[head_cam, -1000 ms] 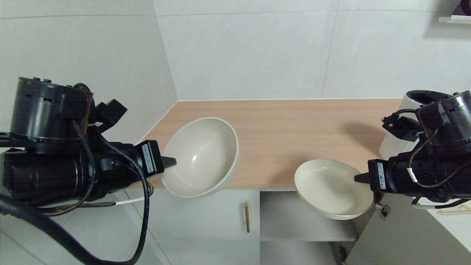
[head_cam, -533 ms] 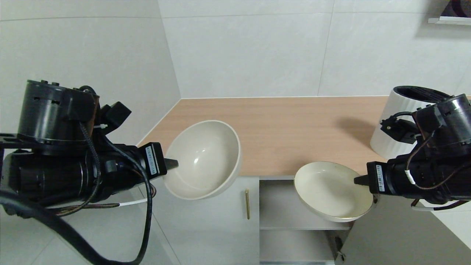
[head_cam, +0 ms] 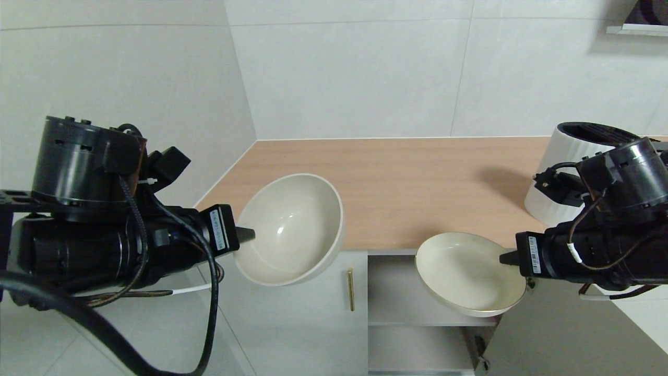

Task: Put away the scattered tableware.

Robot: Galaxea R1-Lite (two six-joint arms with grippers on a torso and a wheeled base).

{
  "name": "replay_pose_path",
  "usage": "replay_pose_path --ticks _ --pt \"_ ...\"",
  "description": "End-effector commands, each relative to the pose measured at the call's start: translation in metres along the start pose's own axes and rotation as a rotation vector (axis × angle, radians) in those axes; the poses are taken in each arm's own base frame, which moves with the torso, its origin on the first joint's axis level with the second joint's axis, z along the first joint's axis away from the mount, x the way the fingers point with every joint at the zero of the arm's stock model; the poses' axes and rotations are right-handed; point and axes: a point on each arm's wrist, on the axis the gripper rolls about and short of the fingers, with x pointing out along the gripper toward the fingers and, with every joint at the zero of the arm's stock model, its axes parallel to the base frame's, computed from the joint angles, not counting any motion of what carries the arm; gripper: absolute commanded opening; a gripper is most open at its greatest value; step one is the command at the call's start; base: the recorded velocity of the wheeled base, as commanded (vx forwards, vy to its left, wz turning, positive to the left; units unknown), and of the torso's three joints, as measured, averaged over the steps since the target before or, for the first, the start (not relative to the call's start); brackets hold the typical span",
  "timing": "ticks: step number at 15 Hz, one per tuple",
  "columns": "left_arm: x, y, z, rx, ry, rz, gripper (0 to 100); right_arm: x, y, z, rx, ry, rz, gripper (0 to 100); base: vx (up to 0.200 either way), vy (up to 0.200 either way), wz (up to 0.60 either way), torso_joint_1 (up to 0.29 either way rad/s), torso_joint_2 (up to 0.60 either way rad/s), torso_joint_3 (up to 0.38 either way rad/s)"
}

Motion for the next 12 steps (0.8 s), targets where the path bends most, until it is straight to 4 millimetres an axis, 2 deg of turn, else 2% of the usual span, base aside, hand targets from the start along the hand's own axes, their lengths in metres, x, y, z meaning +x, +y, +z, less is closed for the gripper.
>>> replay_pose_path --ticks 1,4,12 --pt "0.0026 0.0003 -0.0004 0.0 0.006 0.005 0 0.0026 -0.0002 -0.0007 0.0 0.009 -0.004 0 0.0 0.0 0.0 0.0 0.0 0.0" --pt "0.0026 0.0003 -0.0004 0.0 0.006 0.005 0 0.0026 0.0001 -0.0008 -0.001 0.008 -0.004 0 0.0 0.0 0.0 -0.081 0.2 0.112" --pt "0.0026 0.0002 -0.0002 0.0 0.005 0.004 0 0.0026 0.0001 -0.001 -0.001 0.011 -0.003 0 0.0 0.0 0.0 -0.193 0.48 0.275"
